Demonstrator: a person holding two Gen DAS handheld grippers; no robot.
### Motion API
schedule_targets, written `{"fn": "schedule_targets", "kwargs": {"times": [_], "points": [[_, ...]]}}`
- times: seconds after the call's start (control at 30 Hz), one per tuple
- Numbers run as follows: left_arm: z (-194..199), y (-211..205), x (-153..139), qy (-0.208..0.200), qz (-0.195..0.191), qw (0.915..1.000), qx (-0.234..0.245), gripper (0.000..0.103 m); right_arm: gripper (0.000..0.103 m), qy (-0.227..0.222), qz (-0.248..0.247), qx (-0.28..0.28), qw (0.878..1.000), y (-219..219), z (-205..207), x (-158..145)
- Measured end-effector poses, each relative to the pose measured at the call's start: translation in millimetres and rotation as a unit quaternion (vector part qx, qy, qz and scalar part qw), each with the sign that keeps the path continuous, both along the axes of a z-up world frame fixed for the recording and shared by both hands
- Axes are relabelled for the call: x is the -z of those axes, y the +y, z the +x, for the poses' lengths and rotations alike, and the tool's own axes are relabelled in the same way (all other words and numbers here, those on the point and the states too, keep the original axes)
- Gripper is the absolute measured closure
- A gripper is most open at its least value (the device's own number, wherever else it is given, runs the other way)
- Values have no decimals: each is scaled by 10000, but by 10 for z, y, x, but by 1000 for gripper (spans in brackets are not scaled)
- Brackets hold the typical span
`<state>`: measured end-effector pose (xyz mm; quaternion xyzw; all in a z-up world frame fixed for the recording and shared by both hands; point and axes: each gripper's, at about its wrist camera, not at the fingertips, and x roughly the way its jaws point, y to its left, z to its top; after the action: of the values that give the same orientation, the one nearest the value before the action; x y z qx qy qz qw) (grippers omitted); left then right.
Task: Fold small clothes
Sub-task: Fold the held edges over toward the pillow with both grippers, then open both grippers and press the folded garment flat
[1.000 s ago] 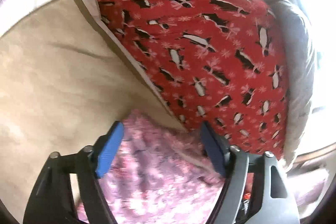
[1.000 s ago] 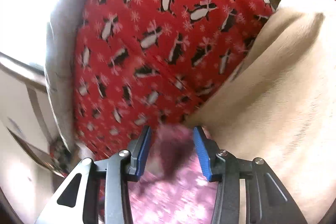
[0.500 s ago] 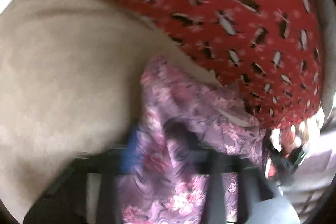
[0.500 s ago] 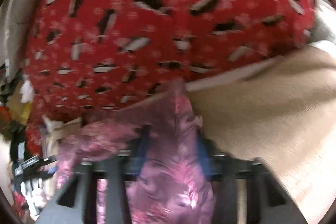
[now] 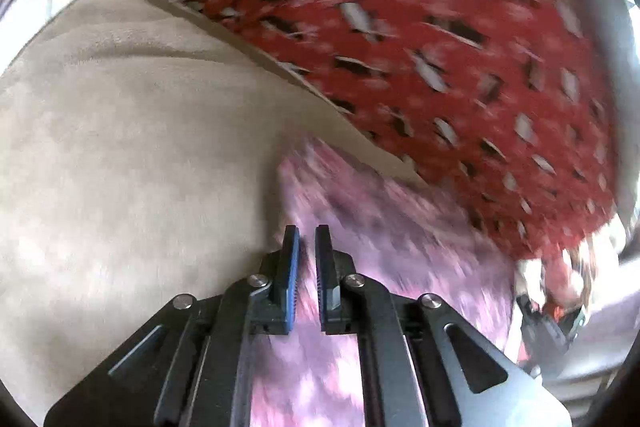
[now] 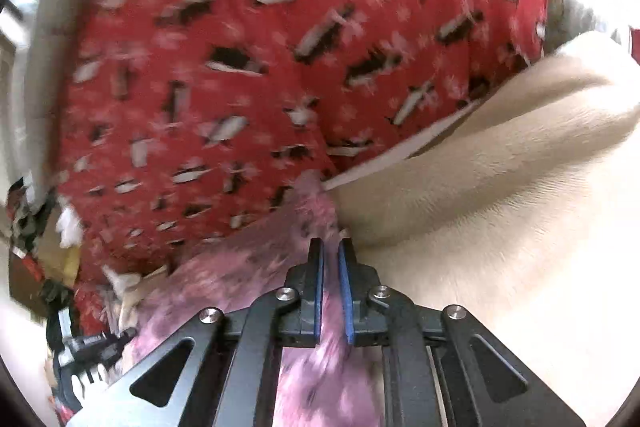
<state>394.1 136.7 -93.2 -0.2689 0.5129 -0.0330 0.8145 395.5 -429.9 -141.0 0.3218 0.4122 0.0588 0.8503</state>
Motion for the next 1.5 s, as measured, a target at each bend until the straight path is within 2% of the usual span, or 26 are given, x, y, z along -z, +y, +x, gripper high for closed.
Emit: {"fn": "schedule_targets", "kwargs": {"times": [0.07,0.1,0.17,0.2,0.23,0.27,0.33,0.37,0.4,0.43,0.47,0.5,0.53,0.57,0.6,0.63,0.67,0.7,0.77,0.83,0.93,0.97,1.1,1.23,1.43,1.5], "points": [[-168,-222,-43,-161,9,9996,248,97,88,-379,185,-301,9987,48,-257,-101],[-277,-349,-2,-100,188,9993,313,95,81,-395,212,-392,9982,82,-290,-100],[-340,-534,156,293,638,9966,423,95,79,122,-44,-724,9973,263,-334,54],[-381,-609,255,537,802,9941,492,95,81,613,-411,-919,9930,388,-357,183],[-464,-653,267,580,898,9931,478,95,81,464,-496,-856,9940,398,-418,130],[-540,-661,206,531,909,9935,431,95,76,334,-421,-702,9961,364,-517,17],[-740,-657,65,490,629,9959,434,95,73,139,85,-337,9993,213,-744,-146],[-823,-662,30,443,495,9969,413,95,60,58,185,-240,9995,149,-849,-201],[-921,-670,-21,387,383,9978,378,89,43,-18,229,-54,9997,65,-1030,-243],[-1012,-703,-43,355,358,9981,352,84,38,5,198,38,9998,9,-1125,-244],[-1048,-758,-21,380,415,9978,343,70,36,87,153,87,9998,-25,-1204,-200],[-1086,-827,28,435,488,9973,336,65,36,253,119,86,9996,-34,-1273,-127],[-1129,-900,106,568,556,9963,338,65,36,457,185,64,9988,3,-1318,-13],[-1195,-931,178,684,563,9954,353,65,42,582,356,7,9977,43,-1352,90],[-1245,-965,240,851,565,9941,357,65,77,664,580,-113,9960,97,-1381,173],[-1299,-995,304,950,572,9934,306,65,98,602,737,-295,9950,166,-1426,183],[-1342,-1002,288,900,605,9938,263,65,97,454,675,-358,9960,206,-1478,113],[-1384,-1016,280,827,663,9941,238,65,97,-14,543,-265,9982,212,-1573,-47],[-1444,-1052,290,821,756,9934,249,64,98,-641,689,-27,9956,124,-1752,-230],[-1474,-1078,304,794,869,9927,272,64,98,-592,681,155,9958,52,-1838,-174],[-1482,-1108,315,794,1054,9908,294,63,98,269,173,-53,9995,123,-1756,215],[-1490,-1097,309,795,1061,9908,280,63,98,282,117,-136,9994,163,-1764,260],[-1461,-1076,311,825,970,9913,327,62,92,149,-58,156,9998,219,-1826,32],[-1464,-1077,333,783,910,9921,366,61,91,-487,-576,303,9967,408,-1869,-357],[-1482,-1037,337,738,794,9928,503,57,90,-1180,-980,348,9876,666,-1907,-807],[-1483,-1022,342,714,720,9934,530,53,78,-1169,-1008,115,9879,810,-1814,-814]]}}
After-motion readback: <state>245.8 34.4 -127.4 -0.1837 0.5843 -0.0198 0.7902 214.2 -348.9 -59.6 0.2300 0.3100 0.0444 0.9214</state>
